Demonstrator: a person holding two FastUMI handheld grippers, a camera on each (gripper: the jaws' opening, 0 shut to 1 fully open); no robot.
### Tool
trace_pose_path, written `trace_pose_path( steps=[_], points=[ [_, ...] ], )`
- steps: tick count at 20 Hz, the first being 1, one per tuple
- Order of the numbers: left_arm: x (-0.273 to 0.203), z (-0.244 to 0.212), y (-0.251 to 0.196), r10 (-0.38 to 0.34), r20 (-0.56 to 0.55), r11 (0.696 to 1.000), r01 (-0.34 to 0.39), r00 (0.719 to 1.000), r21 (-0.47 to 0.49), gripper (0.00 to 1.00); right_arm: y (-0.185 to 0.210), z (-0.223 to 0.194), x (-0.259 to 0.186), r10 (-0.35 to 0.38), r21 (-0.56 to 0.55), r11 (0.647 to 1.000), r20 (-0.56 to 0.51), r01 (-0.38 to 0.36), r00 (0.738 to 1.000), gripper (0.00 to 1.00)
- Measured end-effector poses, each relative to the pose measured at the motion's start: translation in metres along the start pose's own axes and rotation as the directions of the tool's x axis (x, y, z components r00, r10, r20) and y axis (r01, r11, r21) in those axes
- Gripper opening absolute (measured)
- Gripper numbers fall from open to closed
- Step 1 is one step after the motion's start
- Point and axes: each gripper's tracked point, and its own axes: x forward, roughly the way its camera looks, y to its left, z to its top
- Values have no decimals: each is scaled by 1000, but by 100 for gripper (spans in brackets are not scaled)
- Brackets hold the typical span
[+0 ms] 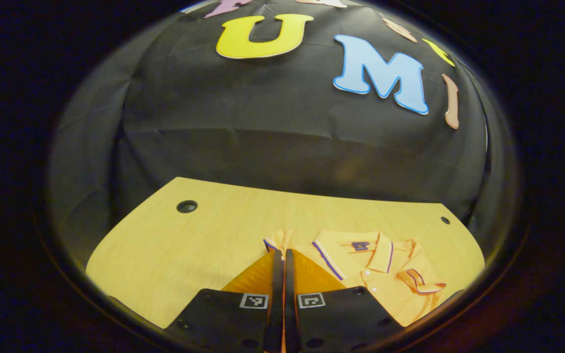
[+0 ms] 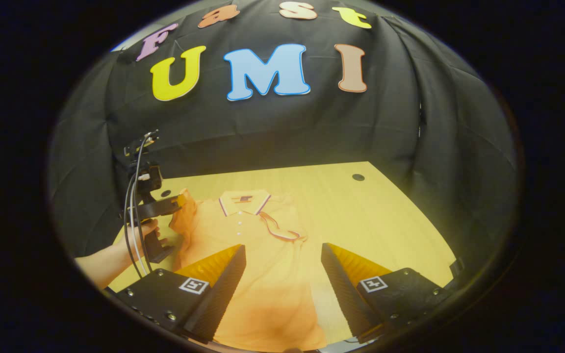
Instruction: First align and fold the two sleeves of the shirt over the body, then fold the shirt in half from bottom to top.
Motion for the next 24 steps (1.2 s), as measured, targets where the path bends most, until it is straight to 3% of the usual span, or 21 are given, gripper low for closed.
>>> trace_pose_path(
  steps=[8, 12, 15, 16, 20, 24],
  points=[
    [19, -53, -46, -83, -144, 987, 102, 986, 127, 9, -2, -19, -5, -65, 68, 995, -22, 66, 998, 96],
    [17, -68, -57, -102, -195, 978, 134, 976, 158, 24, 6, -27, -4, -46, 95, 994, -31, 49, 998, 96],
    [3, -71, -60, -107, -199, 977, 140, 974, 163, 46, 7, -27, -3, -21, 69, 997, -23, 23, 1000, 96],
    [-3, -70, -59, -106, -197, 978, 138, 975, 154, 68, 6, -29, -3, -12, 59, 998, -25, 13, 1000, 96],
    [-40, -69, -52, -108, -193, 987, 128, 975, 95, 94, -6, -43, -6, 0, 22, 1000, -28, 0, 1000, 96],
    [-84, -75, -36, -76, -176, 990, 96, 981, 107, 95, -10, -66, -8, 44, 6, 999, -47, -43, 998, 96]
  ],
)
